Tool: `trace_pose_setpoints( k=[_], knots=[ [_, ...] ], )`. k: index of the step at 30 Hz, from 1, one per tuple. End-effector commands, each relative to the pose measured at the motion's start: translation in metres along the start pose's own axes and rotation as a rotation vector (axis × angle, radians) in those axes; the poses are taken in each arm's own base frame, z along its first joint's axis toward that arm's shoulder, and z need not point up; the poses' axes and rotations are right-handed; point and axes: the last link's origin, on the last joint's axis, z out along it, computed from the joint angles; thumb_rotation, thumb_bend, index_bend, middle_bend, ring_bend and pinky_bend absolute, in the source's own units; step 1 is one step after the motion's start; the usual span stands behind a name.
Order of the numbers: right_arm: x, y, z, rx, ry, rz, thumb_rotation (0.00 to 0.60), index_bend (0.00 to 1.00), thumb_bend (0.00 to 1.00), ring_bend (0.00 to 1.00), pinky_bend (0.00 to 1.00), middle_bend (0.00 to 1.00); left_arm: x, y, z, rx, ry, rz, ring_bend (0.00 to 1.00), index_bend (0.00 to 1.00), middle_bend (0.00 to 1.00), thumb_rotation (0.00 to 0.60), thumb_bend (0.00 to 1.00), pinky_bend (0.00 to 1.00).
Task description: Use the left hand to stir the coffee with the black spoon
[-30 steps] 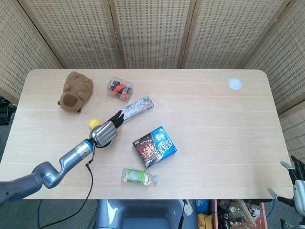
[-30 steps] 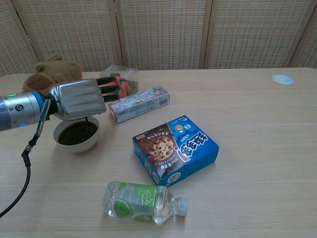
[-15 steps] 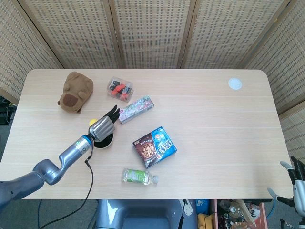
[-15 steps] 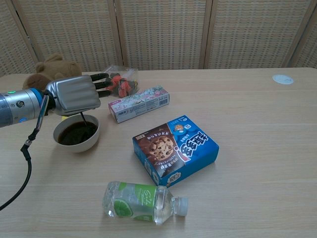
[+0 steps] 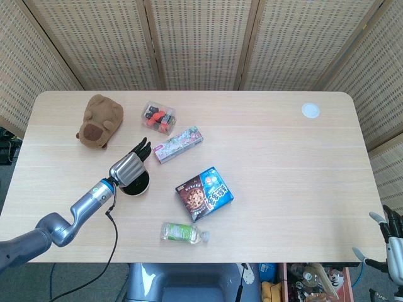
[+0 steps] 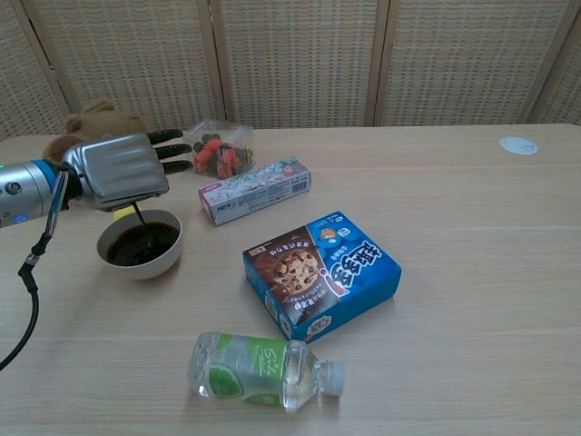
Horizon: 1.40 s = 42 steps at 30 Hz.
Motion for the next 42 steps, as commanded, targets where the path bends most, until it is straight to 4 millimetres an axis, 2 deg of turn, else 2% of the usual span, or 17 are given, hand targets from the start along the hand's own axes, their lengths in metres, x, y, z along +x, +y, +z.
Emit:
trace_pose_setpoints(
  k=[1, 4, 7, 13, 16, 25, 33, 42],
  knots=[
    [0.0, 0.0, 0.0, -0.002, 0.0, -0.001, 0.473, 0.21, 0.26, 0.0, 0.07, 0.11, -0.001, 0.001, -0.002, 0.007, -0.015, -0.009, 0.0, 0.52, 0.07, 0.6, 0.4, 0.0],
    [0.0, 0.0, 0.0, -0.002, -0.001, -0.001, 0.474, 0.21, 0.26, 0.0, 0.07, 0.11, -0.002, 0.002, -0.004, 0.018, -0.027, -0.017, 0.0, 0.35, 0.03, 0.6, 0.4, 0.0],
    [0.0, 0.0, 0.0, 0.0, -0.001, -0.003, 0.472, 0.21, 0.26, 0.0, 0.07, 0.11, -0.003, 0.001, -0.006, 0.041, -0.04, -0.044, 0.0, 0.23, 0.0, 0.6, 0.4, 0.0],
    [0.001, -0.002, 0.002, 0.006, 0.001, -0.004, 0.473, 0.21, 0.26, 0.0, 0.07, 0.11, -0.002, -0.006, -0.011, 0.09, -0.05, -0.112, 0.0, 0.05, 0.0, 0.6, 0.4, 0.0],
    [0.001, -0.003, 0.003, 0.012, 0.001, -0.004, 0.473, 0.21, 0.26, 0.0, 0.07, 0.11, -0.004, -0.012, -0.018, 0.115, -0.06, -0.156, 0.0, 0.0, 0.0, 0.6, 0.4, 0.0],
    [0.0, -0.002, 0.003, 0.009, -0.001, -0.002, 0.478, 0.21, 0.26, 0.0, 0.07, 0.11, -0.006, -0.006, -0.022, 0.1, -0.081, -0.157, 0.0, 0.0, 0.0, 0.6, 0.38, 0.0],
    [0.0, 0.0, 0.002, 0.001, -0.002, 0.001, 0.473, 0.21, 0.26, 0.0, 0.07, 0.11, 0.002, 0.002, -0.015, 0.082, -0.067, -0.143, 0.0, 0.0, 0.0, 0.6, 0.27, 0.0],
    [0.002, 0.002, 0.002, -0.002, 0.007, 0.002, 0.473, 0.21, 0.26, 0.0, 0.07, 0.12, 0.009, -0.004, -0.016, 0.116, -0.06, -0.192, 0.0, 0.0, 0.0, 0.6, 0.27, 0.0]
  ],
)
